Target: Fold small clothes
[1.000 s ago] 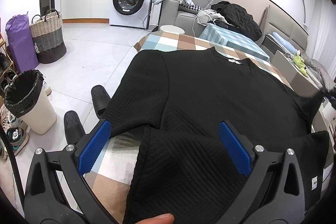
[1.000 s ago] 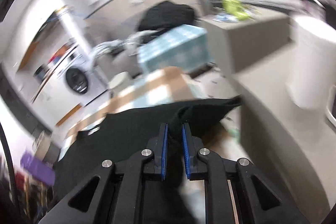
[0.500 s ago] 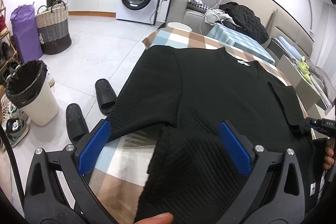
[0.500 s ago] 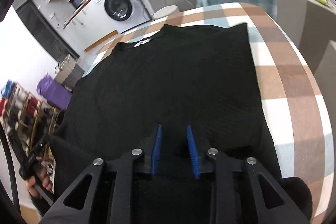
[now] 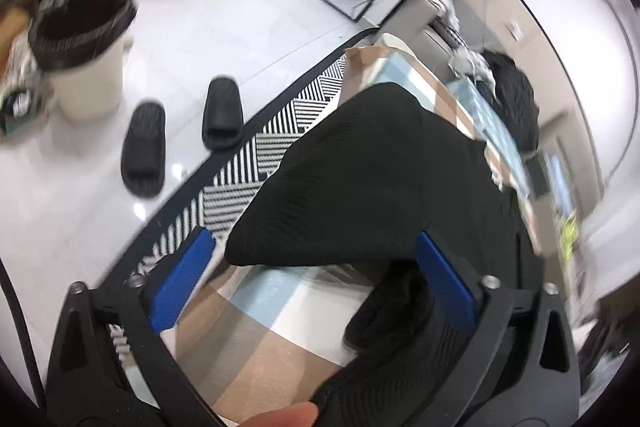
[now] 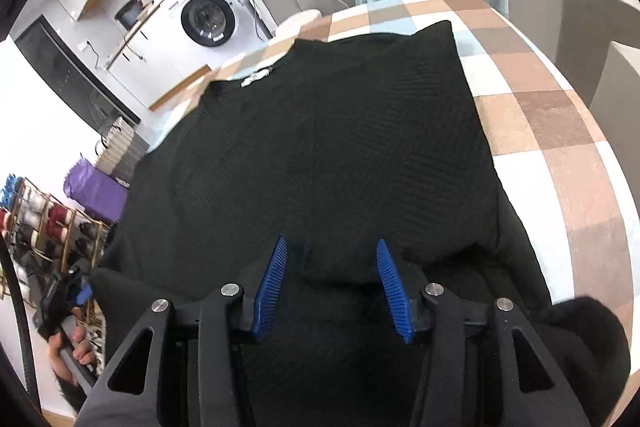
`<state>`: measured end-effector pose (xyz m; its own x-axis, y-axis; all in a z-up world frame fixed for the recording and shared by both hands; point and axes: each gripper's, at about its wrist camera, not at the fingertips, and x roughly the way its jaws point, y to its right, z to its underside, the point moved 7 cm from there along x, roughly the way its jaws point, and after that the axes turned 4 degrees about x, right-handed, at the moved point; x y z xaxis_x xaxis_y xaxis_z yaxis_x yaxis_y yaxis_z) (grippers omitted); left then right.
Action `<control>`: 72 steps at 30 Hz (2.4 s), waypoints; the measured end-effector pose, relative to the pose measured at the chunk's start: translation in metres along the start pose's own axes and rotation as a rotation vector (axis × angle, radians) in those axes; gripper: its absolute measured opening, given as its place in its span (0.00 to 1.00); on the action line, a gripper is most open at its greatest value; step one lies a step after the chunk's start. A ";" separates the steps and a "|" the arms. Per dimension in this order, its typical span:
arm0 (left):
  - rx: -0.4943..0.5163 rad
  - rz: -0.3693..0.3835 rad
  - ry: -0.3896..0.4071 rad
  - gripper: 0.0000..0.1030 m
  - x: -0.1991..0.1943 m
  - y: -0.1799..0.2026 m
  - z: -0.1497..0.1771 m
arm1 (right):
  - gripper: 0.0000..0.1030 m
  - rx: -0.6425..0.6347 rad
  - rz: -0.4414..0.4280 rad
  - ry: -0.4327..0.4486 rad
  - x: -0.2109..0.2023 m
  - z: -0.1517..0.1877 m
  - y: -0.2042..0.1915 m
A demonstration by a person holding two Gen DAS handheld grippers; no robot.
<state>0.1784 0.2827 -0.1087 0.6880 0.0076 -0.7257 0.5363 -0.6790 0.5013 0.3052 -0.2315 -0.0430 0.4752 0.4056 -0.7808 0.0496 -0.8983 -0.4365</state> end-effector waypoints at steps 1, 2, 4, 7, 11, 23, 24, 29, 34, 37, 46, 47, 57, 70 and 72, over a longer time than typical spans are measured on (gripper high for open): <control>-0.021 0.006 -0.004 0.87 0.000 -0.005 0.000 | 0.50 0.008 -0.007 0.006 -0.006 0.004 0.002; -0.045 0.012 -0.011 0.87 0.001 -0.011 0.000 | 0.51 0.014 -0.012 0.009 -0.007 0.005 0.001; -0.080 0.028 -0.029 0.86 0.005 -0.021 0.002 | 0.51 0.022 -0.017 0.014 -0.009 0.007 0.000; -0.139 0.074 -0.070 0.84 0.016 -0.031 0.007 | 0.52 0.039 -0.020 0.017 -0.011 0.009 0.002; -0.209 0.126 -0.127 0.81 0.034 -0.031 0.016 | 0.52 0.064 -0.023 0.021 -0.014 0.013 0.010; -0.156 0.047 0.090 0.05 0.028 -0.010 -0.013 | 0.52 0.121 -0.025 0.051 -0.023 0.022 0.025; -0.124 0.037 0.131 0.05 0.021 -0.002 -0.018 | 0.52 0.123 -0.027 0.053 -0.024 0.022 0.025; -0.017 0.028 0.230 0.04 -0.004 0.037 -0.036 | 0.52 0.132 -0.035 0.070 -0.032 0.024 0.028; 0.132 0.049 0.307 0.04 -0.027 0.105 -0.055 | 0.52 0.139 -0.040 0.069 -0.032 0.027 0.030; 0.264 0.123 0.314 0.04 -0.029 0.171 -0.053 | 0.52 0.142 -0.047 0.070 -0.035 0.028 0.030; 0.511 0.340 -0.048 0.27 0.029 0.297 0.042 | 0.52 0.149 -0.042 0.075 -0.043 0.031 0.034; 0.525 0.327 -0.080 0.40 0.031 0.296 0.052 | 0.52 0.149 -0.042 0.072 -0.043 0.031 0.034; 0.534 0.225 0.015 0.62 -0.003 0.268 0.052 | 0.56 0.138 -0.046 0.072 -0.043 0.031 0.031; 0.722 0.100 -0.117 0.56 0.067 0.259 0.094 | 0.57 0.132 -0.042 0.061 -0.048 0.039 0.034; 0.757 0.084 -0.110 0.18 0.073 0.259 0.102 | 0.57 0.131 -0.040 0.057 -0.048 0.039 0.035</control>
<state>0.3178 0.0325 -0.0798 0.6376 -0.1120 -0.7622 -0.0238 -0.9918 0.1258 0.2497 -0.2759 -0.0383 0.5247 0.4268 -0.7365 -0.0436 -0.8506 -0.5240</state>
